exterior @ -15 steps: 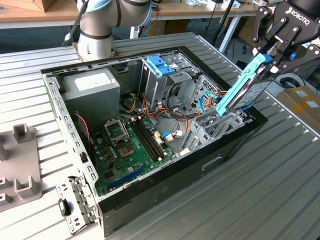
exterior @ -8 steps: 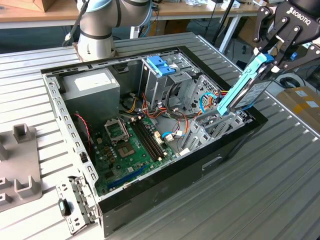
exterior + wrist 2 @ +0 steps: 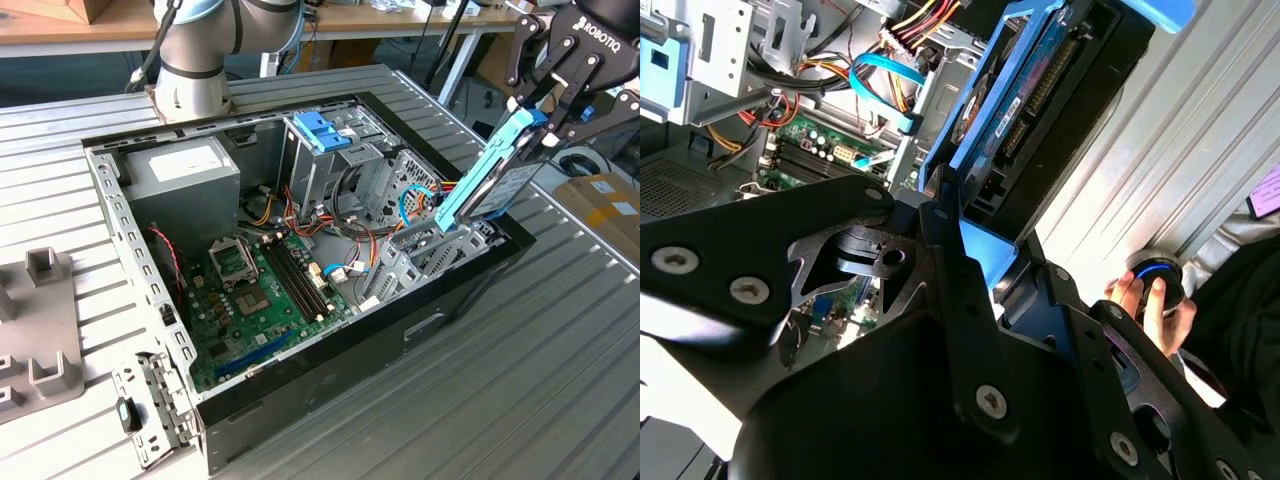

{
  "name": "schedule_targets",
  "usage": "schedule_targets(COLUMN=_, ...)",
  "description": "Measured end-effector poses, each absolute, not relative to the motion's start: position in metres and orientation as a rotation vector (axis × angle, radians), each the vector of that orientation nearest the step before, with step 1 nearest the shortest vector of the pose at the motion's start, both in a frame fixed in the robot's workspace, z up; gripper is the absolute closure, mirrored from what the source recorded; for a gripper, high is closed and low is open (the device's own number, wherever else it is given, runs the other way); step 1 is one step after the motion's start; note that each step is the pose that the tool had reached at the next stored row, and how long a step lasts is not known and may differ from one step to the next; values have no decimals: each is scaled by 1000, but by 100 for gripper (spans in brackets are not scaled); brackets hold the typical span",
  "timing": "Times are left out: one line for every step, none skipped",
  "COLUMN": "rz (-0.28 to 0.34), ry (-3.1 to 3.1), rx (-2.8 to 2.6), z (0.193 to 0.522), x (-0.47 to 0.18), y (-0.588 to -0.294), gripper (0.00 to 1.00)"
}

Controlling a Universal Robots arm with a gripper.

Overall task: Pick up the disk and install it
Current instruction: 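Pick up the disk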

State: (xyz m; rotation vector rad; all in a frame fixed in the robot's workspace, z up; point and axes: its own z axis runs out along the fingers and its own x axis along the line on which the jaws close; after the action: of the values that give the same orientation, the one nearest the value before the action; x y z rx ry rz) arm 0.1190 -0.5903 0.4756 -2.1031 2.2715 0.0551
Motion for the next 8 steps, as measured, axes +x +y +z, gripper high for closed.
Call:
schedule_targets(rz=55, ry=2271, rx=-2103, z=475, x=119, y=-590, gripper=63)
schedule_targets(rz=55, ry=2271, rx=-2103, z=475, x=119, y=-590, gripper=63)
schedule_targets(rz=55, ry=2271, rx=-2103, z=475, x=119, y=-590, gripper=63)
schedule_targets(rz=55, ry=2271, rx=-2103, z=475, x=119, y=-591, gripper=63)
schedule_targets(rz=55, ry=2271, rx=-2103, z=474, x=119, y=-591, gripper=63)
schedule_targets(rz=55, ry=2271, rx=-2103, z=474, x=119, y=-591, gripper=63)
schedule_targets(rz=55, ry=2271, rx=-2103, z=474, x=119, y=-591, gripper=63)
schedule_targets(rz=55, ry=2271, rx=-2103, z=474, x=119, y=-591, gripper=63)
